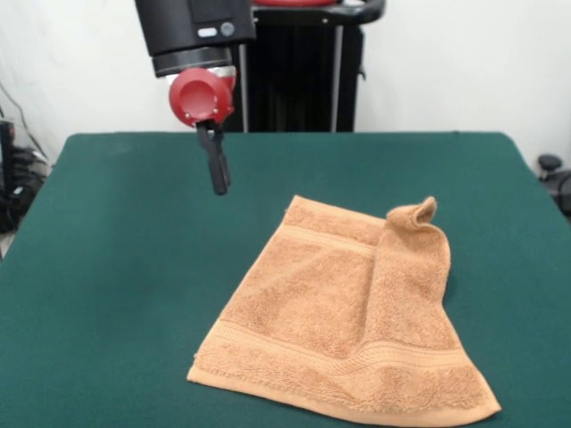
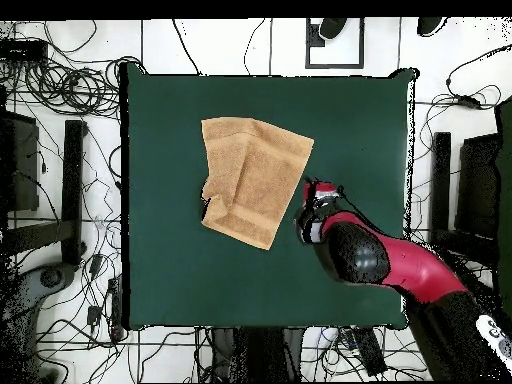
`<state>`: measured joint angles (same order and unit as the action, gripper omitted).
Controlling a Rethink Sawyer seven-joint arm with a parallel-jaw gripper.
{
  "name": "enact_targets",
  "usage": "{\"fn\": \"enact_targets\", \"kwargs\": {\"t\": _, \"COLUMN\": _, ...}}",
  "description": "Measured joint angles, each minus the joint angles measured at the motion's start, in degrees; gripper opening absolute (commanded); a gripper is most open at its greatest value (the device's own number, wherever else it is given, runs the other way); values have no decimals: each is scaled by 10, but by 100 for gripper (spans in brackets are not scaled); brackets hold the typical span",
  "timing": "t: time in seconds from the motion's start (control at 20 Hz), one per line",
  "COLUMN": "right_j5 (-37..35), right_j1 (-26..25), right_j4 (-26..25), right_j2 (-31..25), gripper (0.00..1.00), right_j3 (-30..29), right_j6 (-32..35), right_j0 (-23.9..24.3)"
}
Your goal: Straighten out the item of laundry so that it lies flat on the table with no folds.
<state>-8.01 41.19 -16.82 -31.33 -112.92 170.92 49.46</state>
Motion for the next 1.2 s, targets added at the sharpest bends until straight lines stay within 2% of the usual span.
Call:
{"fn": "enact_targets", "kwargs": {"t": 0.6, "right_j5": 9, "right_j1": -5, "right_j4": 0, "right_j2": 6, "gripper": 100, "right_j3": 6, "right_j6": 0, "right_j0": -17}}
{"fn": "enact_targets", "kwargs": {"t": 1.2, "right_j5": 19, "right_j1": -47, "right_j4": 2, "right_j2": 34, "gripper": 100, "right_j3": 57, "right_j6": 0, "right_j0": -54}}
